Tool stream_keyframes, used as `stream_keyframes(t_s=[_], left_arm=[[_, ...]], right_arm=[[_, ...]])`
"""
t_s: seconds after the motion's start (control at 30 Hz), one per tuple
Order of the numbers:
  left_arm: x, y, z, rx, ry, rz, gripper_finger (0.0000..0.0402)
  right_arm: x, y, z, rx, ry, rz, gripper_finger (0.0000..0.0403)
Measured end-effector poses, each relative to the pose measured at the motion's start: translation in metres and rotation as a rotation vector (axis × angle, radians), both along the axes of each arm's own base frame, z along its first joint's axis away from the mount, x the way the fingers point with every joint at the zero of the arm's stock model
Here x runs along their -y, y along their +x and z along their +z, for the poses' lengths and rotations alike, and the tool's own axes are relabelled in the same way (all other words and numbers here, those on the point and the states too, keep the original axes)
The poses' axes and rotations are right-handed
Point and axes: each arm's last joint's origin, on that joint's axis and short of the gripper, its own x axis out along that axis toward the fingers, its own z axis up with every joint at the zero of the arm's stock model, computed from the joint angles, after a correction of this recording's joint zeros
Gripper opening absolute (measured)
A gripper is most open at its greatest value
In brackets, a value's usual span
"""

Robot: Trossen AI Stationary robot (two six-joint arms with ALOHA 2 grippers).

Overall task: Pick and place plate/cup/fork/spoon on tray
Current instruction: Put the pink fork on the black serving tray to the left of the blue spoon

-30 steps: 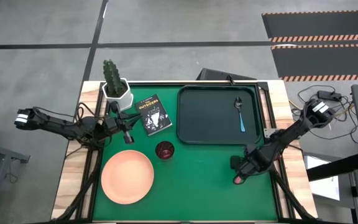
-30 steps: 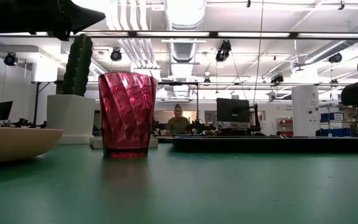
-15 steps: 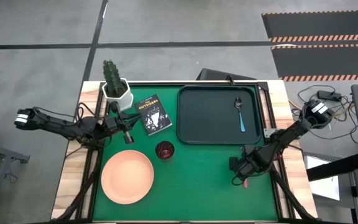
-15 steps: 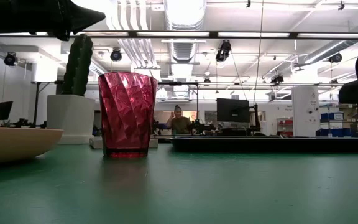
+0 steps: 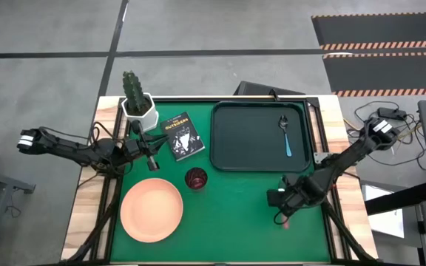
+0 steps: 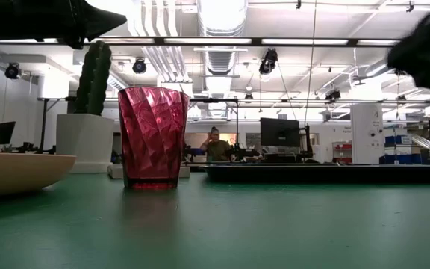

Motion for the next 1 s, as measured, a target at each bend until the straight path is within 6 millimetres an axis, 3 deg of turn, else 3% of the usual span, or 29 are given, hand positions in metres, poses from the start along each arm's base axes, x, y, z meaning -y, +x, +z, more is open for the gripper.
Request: stream_keyframes(t_s=[0.2, 0.33, 0.47, 0.63, 0.8, 1.0], left_arm=[[0.0, 0.0, 0.0, 0.0, 0.0, -0.001, 0.0017], [0.0, 0.0, 0.0, 0.0, 0.0, 0.0, 0.0017], [0.0, 0.0, 0.0, 0.001, 0.0, 0.0, 0.0017], [0.0, 0.0, 0.0, 0.001, -0.001, 0.002, 0.0017], [0.0, 0.0, 0.0, 0.001, -0.001, 0.003, 0.0017], [0.0, 0.0, 0.0, 0.001, -0.001, 0.003, 0.0017]], right_arm=[[0.01, 0.023, 0.014, 0.119, -0.12, 0.035, 0.0033], [0.031, 0.043, 0.026, 0.154, -0.167, 0.085, 0.0033], [0.063, 0.062, 0.039, 0.182, -0.23, 0.138, 0.0033], [0.12, 0.073, 0.053, 0.135, -0.272, 0.161, 0.0033], [0.184, 0.063, 0.049, 0.065, -0.211, 0.156, 0.0033], [0.249, 0.029, 0.03, 0.011, -0.154, 0.065, 0.0033]])
